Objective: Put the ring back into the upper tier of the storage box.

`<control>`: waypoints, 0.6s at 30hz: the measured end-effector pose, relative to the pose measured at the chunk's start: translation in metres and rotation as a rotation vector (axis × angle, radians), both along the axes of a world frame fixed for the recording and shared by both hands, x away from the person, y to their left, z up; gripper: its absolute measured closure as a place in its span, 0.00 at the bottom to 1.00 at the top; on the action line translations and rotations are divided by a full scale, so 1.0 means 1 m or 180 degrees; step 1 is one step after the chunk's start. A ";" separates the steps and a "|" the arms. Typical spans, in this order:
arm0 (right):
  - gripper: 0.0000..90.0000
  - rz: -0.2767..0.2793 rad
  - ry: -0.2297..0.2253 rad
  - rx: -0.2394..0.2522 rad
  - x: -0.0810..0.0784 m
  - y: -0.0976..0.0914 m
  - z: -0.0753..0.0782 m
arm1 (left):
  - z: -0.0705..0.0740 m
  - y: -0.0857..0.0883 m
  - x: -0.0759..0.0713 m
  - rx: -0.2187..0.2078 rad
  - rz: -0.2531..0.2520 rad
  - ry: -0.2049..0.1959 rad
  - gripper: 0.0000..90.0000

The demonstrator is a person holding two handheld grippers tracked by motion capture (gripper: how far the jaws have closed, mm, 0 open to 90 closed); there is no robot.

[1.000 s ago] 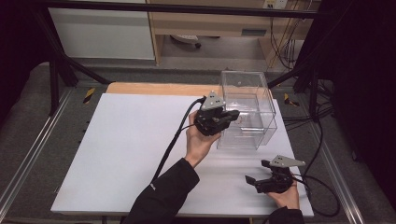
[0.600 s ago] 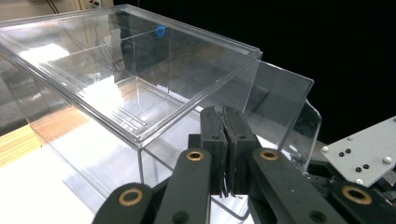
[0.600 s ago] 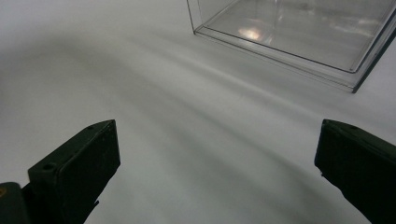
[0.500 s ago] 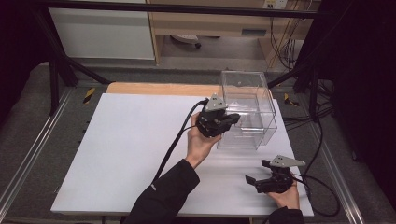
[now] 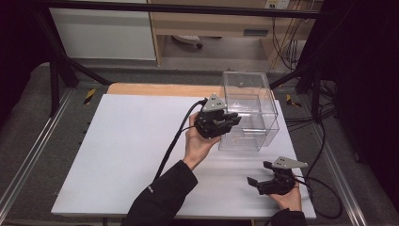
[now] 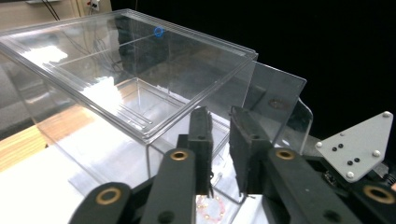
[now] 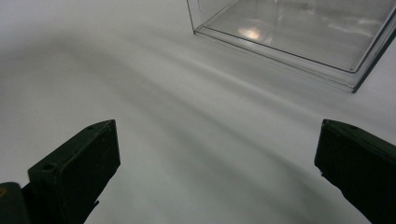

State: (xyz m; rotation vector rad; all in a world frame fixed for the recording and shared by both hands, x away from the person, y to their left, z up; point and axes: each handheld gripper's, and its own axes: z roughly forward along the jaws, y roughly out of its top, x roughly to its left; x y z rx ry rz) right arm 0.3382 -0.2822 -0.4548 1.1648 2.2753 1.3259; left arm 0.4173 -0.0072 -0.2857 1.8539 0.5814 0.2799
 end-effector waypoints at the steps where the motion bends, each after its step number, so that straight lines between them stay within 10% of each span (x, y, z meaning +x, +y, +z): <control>1: 0.01 0.0000 0.0000 0.0000 0.000 0.000 0.000 | 0.001 0.002 -0.001 0.0003 -0.0008 -0.0006 0.86; 18: 0.01 -0.0013 0.0006 -0.0007 0.000 0.000 0.000 | 0.006 0.055 -0.013 0.0151 0.0130 -0.0067 0.49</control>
